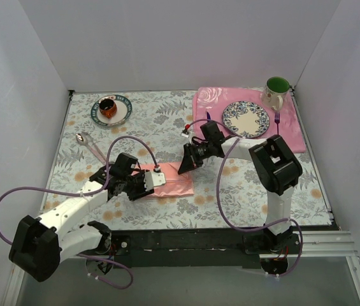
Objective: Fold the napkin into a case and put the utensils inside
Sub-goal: Pick up the 2/3-rectangle-folded napkin from the folded napkin.
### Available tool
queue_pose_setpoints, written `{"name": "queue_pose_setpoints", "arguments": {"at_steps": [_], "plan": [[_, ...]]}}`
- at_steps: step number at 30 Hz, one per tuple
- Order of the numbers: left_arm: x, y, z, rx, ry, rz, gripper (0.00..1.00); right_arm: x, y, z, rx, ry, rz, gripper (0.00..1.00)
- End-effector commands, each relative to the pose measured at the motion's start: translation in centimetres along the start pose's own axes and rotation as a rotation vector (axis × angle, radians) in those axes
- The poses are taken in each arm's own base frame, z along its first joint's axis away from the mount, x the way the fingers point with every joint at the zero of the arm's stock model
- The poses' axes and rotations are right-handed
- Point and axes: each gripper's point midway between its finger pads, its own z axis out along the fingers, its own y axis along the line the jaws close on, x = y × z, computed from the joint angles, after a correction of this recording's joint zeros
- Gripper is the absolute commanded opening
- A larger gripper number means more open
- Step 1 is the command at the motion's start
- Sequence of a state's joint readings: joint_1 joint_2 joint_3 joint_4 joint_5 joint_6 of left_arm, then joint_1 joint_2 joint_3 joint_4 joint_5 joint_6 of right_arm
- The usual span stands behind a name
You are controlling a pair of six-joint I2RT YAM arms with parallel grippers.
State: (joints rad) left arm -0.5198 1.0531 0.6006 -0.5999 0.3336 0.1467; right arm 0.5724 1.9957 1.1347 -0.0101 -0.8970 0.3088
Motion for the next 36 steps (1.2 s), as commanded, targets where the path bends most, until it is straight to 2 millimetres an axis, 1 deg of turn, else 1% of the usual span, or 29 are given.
{"name": "queue_pose_setpoints", "arguments": {"at_steps": [1, 3, 4, 5, 6, 8, 9, 10, 11, 12, 13, 14, 15, 16, 17, 19, 21, 23, 27, 29, 33, 34, 36], "plan": [[0.3, -1.2, 0.5, 0.055, -0.006, -0.036, 0.35, -1.6, 4.9, -1.2, -0.080, -0.013, -0.121, 0.10], [0.8, -1.7, 0.8, 0.071, 0.002, -0.046, 0.33, -1.2, 5.9, -1.0, -0.088, 0.008, -0.125, 0.10], [1.1, -1.8, 1.0, 0.075, 0.013, -0.046, 0.33, -0.9, 5.9, -0.8, -0.085, 0.024, -0.132, 0.10], [1.4, -1.8, 1.2, 0.070, 0.020, -0.051, 0.34, -0.4, 5.9, -0.6, -0.084, 0.042, -0.129, 0.10], [1.7, -1.8, 1.5, 0.066, 0.025, -0.051, 0.36, 0.5, 6.1, -0.2, -0.082, 0.084, -0.110, 0.10], [1.9, -1.6, 1.6, 0.052, 0.032, -0.046, 0.39, 1.3, 5.7, 0.3, -0.072, 0.117, -0.148, 0.10], [1.9, -1.5, 1.7, 0.045, 0.029, -0.044, 0.41, 1.6, 6.0, 0.6, -0.071, 0.135, -0.151, 0.10], [2.1, -1.6, 1.7, 0.044, 0.032, -0.043, 0.42, 1.6, 6.0, 0.9, -0.065, 0.141, -0.154, 0.10], [2.1, -1.4, 1.6, 0.024, 0.033, -0.035, 0.45, 1.7, 5.9, 1.2, -0.061, 0.153, -0.158, 0.11], [2.0, -1.0, 1.6, 0.000, 0.026, -0.026, 0.49, 1.7, 6.1, 1.7, -0.059, 0.163, -0.174, 0.11], [2.1, -1.2, 1.7, -0.006, 0.028, -0.013, 0.50, 1.1, 6.3, 1.9, -0.042, 0.161, -0.190, 0.11], [2.1, -1.1, 1.6, -0.020, 0.027, -0.003, 0.52, 1.0, 6.1, 2.4, -0.037, 0.168, -0.196, 0.11], [1.7, -0.6, 1.3, -0.051, 0.011, 0.013, 0.54, 1.1, 6.1, 2.8, -0.036, 0.178, -0.198, 0.11], [1.6, -0.6, 1.2, -0.057, 0.005, 0.019, 0.55, 0.5, 6.5, 3.1, -0.036, 0.177, -0.208, 0.11], [1.4, -0.5, 1.0, -0.066, -0.004, 0.026, 0.56, 0.5, 6.2, 3.5, -0.031, 0.187, -0.203, 0.11], [0.6, -0.2, 0.4, -0.094, -0.038, 0.054, 0.57, 0.5, 6.0, 4.2, -0.021, 0.200, -0.210, 0.11], [-0.5, 0.3, -0.3, -0.127, -0.077, 0.081, 0.58, 1.0, 5.6, 4.8, -0.009, 0.215, -0.234, 0.11], [-0.8, 0.3, -0.3, -0.124, -0.077, 0.097, 0.56, 1.7, 4.8, 5.2, 0.018, 0.226, -0.244, 0.11], [0.5, -0.2, 0.8, -0.098, -0.028, 0.098, 0.46, 2.3, 4.0, 5.8, 0.030, 0.249, -0.247, 0.11], [0.5, -0.4, 1.0, -0.093, -0.031, 0.111, 0.43, 2.6, 3.3, 6.1, 0.041, 0.261, -0.256, 0.11], [0.7, -1.1, 1.7, -0.085, -0.015, 0.148, 0.42, 3.3, 2.6, 6.5, 0.057, 0.284, -0.253, 0.11], [0.9, -1.6, 2.0, -0.075, -0.008, 0.163, 0.42, 3.4, 2.4, 6.5, 0.063, 0.285, -0.254, 0.11], [0.9, -1.8, 2.3, -0.076, -0.004, 0.173, 0.42, 3.5, 2.1, 6.6, 0.065, 0.288, -0.255, 0.11]]}}
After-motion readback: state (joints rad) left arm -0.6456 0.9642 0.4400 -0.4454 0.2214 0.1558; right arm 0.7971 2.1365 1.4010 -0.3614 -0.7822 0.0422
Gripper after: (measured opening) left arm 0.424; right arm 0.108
